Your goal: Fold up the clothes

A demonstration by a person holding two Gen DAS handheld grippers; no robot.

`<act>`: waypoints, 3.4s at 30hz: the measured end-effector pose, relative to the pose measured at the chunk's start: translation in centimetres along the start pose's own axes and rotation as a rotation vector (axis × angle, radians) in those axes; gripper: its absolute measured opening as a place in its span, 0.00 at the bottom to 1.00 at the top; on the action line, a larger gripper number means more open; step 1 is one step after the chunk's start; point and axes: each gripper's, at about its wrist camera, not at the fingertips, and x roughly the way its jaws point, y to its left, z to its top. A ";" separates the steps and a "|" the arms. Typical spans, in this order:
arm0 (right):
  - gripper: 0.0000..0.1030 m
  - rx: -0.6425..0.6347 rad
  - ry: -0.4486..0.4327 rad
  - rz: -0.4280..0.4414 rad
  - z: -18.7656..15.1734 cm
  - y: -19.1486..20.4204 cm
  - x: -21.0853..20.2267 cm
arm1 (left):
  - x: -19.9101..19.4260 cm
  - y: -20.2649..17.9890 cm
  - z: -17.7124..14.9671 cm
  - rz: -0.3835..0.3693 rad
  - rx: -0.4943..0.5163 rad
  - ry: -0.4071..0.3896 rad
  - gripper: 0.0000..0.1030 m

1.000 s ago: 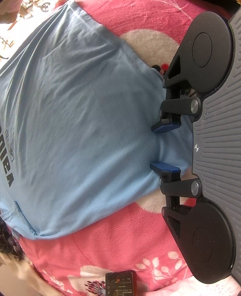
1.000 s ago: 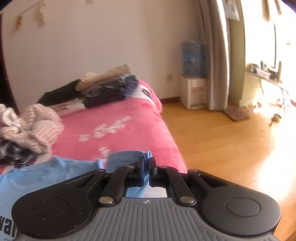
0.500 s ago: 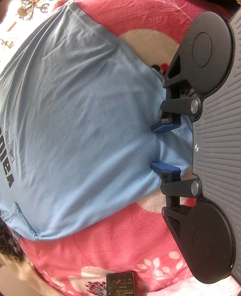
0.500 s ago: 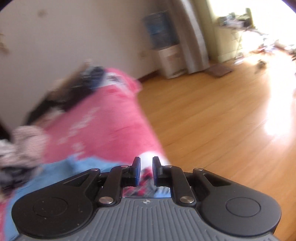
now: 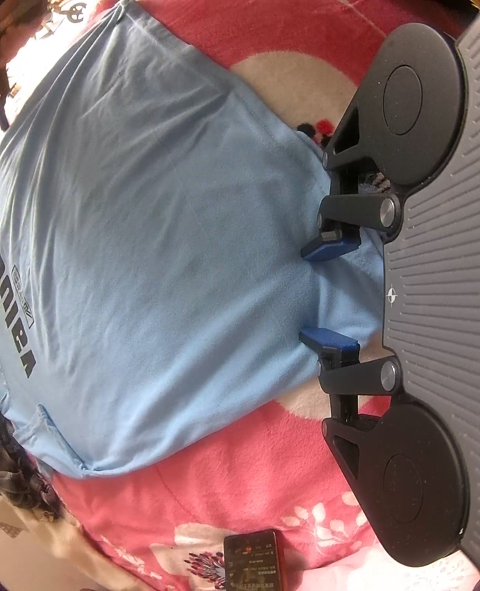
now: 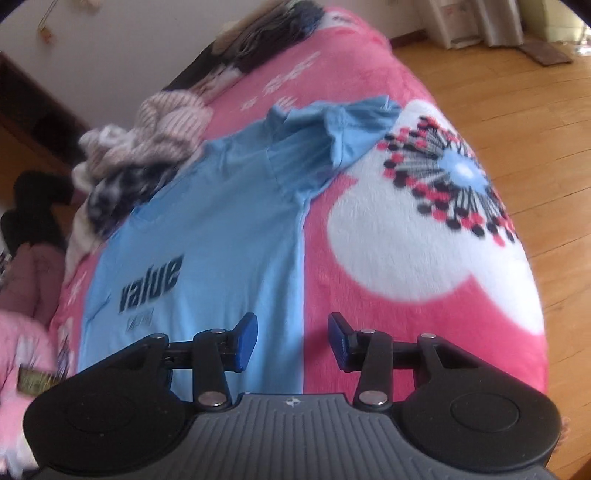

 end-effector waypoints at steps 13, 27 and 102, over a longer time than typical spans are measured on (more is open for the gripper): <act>0.02 0.063 -0.090 -0.069 4.0 -0.2 5.1 | 0.6 1.3 -0.2 -0.025 -0.015 -0.007 0.40; 0.06 0.109 -0.089 -0.097 4.2 -0.6 3.7 | 1.2 2.0 0.3 -0.042 -0.006 -0.029 0.41; 0.00 0.134 0.130 -0.221 -18.0 -3.3 -13.2 | 0.6 -0.5 -0.7 -0.093 0.062 -0.013 0.51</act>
